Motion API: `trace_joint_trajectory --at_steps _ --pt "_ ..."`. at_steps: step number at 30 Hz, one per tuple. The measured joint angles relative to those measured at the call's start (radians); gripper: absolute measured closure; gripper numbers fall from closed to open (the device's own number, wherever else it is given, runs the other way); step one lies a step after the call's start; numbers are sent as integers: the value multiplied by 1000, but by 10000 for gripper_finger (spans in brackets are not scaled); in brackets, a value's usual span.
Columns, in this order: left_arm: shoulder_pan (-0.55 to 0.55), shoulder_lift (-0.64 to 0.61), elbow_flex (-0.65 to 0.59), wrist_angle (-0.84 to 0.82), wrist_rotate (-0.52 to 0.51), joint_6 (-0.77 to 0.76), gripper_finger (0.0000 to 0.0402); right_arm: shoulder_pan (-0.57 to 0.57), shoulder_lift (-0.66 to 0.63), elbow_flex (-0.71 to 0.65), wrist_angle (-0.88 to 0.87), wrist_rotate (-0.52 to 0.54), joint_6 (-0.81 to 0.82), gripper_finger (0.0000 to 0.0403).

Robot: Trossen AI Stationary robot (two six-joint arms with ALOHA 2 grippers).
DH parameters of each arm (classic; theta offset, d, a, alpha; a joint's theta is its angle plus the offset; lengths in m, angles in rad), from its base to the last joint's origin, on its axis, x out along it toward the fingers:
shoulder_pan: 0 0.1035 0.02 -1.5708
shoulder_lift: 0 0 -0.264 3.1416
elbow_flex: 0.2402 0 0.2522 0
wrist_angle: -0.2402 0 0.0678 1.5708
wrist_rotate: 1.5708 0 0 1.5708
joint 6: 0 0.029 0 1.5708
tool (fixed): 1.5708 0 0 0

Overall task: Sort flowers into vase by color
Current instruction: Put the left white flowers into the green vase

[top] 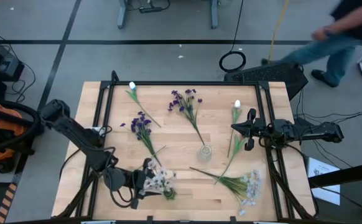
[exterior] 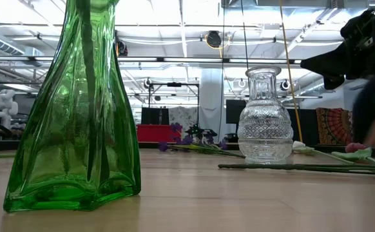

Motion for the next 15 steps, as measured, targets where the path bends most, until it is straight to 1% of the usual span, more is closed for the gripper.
trace_joint_trajectory --at_steps 9,15 --pt "-13 -120 18 -213 4 -1 201 0 0 0 0 0 0 403" --pt "-40 -197 18 -313 8 -2 201 0 0 0 0 0 0 403"
